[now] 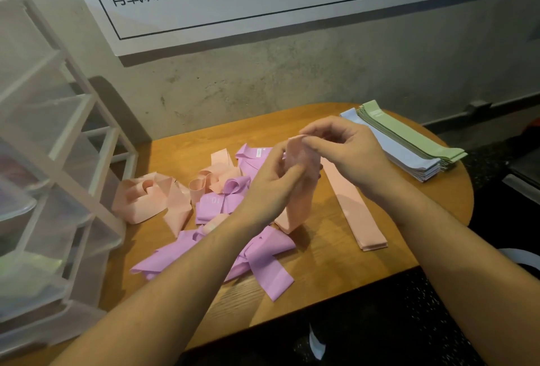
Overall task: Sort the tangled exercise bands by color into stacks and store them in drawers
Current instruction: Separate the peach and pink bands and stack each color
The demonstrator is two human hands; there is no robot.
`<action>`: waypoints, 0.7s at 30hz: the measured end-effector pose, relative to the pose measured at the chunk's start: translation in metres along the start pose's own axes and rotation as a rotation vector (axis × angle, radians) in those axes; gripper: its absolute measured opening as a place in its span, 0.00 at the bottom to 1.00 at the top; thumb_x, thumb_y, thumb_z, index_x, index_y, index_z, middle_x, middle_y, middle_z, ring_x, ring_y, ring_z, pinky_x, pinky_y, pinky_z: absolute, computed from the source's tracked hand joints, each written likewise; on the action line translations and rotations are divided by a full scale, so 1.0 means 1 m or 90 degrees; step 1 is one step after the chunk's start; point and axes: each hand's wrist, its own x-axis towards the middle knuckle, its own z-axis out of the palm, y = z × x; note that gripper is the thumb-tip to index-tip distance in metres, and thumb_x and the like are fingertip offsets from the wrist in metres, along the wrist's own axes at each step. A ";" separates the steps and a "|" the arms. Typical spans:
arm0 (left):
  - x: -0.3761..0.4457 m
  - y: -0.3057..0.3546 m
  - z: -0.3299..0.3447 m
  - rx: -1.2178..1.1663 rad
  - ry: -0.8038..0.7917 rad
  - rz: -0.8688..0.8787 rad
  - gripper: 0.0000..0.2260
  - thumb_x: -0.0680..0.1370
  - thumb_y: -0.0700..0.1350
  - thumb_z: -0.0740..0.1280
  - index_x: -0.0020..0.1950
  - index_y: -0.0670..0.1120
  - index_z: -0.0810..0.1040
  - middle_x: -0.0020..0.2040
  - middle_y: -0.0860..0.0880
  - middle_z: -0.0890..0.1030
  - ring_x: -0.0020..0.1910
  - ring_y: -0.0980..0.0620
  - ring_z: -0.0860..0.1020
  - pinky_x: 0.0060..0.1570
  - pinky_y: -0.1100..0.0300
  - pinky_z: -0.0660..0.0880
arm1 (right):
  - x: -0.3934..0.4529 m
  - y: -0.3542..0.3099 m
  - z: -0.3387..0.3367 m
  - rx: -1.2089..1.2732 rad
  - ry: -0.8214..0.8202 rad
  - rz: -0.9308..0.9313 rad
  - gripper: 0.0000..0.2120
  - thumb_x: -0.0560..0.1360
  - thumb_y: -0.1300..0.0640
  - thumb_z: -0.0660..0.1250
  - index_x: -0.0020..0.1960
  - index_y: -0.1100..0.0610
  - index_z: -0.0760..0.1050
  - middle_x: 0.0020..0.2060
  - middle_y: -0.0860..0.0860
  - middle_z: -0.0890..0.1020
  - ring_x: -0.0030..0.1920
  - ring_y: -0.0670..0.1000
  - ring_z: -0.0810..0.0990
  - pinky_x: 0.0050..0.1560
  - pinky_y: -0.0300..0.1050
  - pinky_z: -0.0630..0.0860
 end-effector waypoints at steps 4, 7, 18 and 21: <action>0.010 0.004 0.005 -0.003 0.007 -0.016 0.07 0.86 0.42 0.58 0.59 0.47 0.74 0.45 0.45 0.84 0.43 0.48 0.85 0.43 0.57 0.82 | 0.005 0.002 0.002 0.057 0.030 0.029 0.07 0.77 0.63 0.70 0.55 0.58 0.82 0.43 0.50 0.82 0.39 0.40 0.78 0.38 0.33 0.74; 0.017 0.008 0.005 -0.023 0.021 -0.063 0.08 0.86 0.44 0.58 0.61 0.49 0.75 0.43 0.49 0.84 0.42 0.47 0.85 0.44 0.55 0.81 | 0.002 0.014 0.003 0.064 0.035 0.097 0.12 0.79 0.55 0.69 0.62 0.51 0.77 0.46 0.53 0.82 0.40 0.43 0.79 0.40 0.41 0.76; 0.060 0.026 0.008 -0.205 0.091 -0.118 0.06 0.86 0.41 0.55 0.62 0.43 0.67 0.47 0.42 0.83 0.41 0.46 0.85 0.39 0.53 0.81 | -0.027 0.067 -0.015 -0.008 -0.159 0.211 0.05 0.80 0.59 0.68 0.55 0.53 0.80 0.47 0.50 0.84 0.49 0.49 0.83 0.54 0.47 0.81; 0.074 0.028 0.014 -0.228 0.096 -0.121 0.08 0.86 0.41 0.55 0.65 0.42 0.67 0.53 0.43 0.83 0.45 0.46 0.85 0.42 0.51 0.82 | -0.029 0.076 -0.023 -0.010 -0.134 0.221 0.06 0.80 0.58 0.67 0.53 0.49 0.81 0.45 0.46 0.84 0.47 0.43 0.82 0.49 0.41 0.81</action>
